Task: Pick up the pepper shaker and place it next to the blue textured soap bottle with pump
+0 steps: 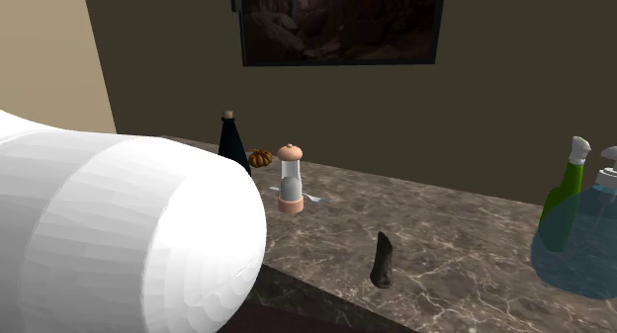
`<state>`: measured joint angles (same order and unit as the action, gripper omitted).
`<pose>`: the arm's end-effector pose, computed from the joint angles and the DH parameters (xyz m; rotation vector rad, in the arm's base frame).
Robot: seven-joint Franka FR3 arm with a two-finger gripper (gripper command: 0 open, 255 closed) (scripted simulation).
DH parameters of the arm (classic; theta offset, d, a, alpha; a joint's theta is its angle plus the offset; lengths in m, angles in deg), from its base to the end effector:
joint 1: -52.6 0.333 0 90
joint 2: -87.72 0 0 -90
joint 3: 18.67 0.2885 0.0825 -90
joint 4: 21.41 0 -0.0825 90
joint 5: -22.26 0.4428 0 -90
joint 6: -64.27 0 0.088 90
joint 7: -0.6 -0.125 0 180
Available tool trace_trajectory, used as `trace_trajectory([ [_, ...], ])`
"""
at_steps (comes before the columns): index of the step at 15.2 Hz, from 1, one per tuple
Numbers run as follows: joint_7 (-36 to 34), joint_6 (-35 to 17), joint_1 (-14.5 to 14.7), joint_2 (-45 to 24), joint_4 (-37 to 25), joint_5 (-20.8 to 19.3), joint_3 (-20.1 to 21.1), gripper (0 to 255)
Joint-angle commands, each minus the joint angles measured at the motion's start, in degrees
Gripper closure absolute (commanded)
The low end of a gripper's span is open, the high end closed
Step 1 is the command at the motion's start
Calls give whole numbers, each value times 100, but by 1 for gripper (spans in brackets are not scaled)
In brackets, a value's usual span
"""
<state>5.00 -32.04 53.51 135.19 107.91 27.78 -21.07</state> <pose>0.3863 -0.0031 0.6347 -2.9995 -0.0930 -0.3886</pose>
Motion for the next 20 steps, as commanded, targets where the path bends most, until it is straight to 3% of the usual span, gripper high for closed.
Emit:
trace_trajectory([
  [1, 0, 0, 0, 0, 0, 0, 0, 0],
  [12, -414, -1519, -42, -1686, 343, -416, 711, 0],
  [20, -956, -2415, -165, -3261, 115, -1044, 1156, 0],
])
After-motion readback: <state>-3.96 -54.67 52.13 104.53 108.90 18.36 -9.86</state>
